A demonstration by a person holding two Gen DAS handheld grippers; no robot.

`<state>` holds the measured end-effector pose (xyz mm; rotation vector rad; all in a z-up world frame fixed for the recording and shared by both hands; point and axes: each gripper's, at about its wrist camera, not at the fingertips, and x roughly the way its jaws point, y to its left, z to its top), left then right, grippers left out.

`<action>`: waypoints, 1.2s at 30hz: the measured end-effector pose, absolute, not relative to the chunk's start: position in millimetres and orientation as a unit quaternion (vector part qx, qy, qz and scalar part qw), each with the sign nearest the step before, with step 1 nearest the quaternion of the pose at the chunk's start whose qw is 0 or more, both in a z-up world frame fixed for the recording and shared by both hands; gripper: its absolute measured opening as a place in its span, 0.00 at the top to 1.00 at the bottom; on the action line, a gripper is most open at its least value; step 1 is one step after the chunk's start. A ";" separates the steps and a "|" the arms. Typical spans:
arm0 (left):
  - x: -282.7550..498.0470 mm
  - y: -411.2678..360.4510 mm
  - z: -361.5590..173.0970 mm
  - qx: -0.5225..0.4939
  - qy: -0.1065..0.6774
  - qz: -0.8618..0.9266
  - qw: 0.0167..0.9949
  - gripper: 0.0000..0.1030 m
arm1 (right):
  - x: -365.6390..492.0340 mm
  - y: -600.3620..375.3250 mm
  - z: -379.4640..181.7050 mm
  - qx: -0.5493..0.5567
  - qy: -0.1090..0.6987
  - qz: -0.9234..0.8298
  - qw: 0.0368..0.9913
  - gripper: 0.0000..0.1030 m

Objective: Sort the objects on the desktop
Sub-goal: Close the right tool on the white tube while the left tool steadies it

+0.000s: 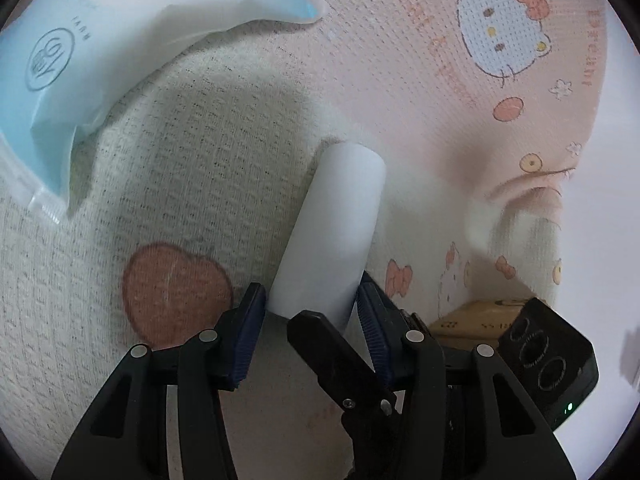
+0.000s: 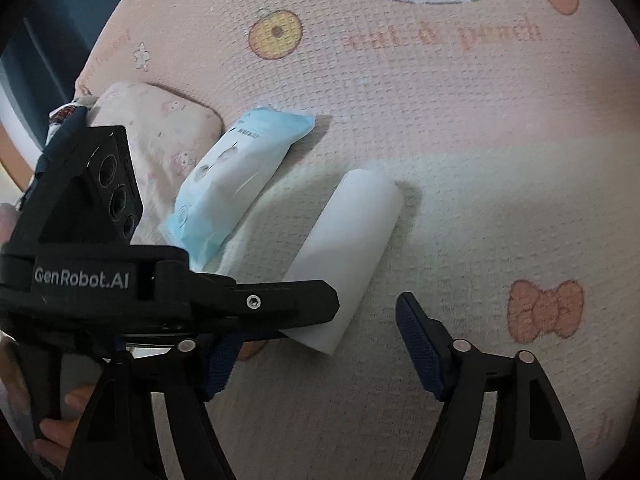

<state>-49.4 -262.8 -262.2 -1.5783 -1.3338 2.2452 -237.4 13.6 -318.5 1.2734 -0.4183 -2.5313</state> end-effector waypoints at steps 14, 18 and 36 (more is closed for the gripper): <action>-66.9 -245.4 -233.3 -0.494 -0.351 0.795 0.023 0.44 | -240.3 16.5 -321.8 0.446 -0.169 -0.865 0.153 0.55; -79.7 -251.8 -243.6 -0.501 -0.386 0.775 0.022 0.44 | -240.0 18.0 -320.6 0.447 -0.163 -0.867 0.147 0.56; -73.2 -227.9 -264.7 -0.503 -0.451 0.731 0.096 0.62 | -233.4 33.7 -321.3 0.455 -0.162 -0.869 0.110 0.54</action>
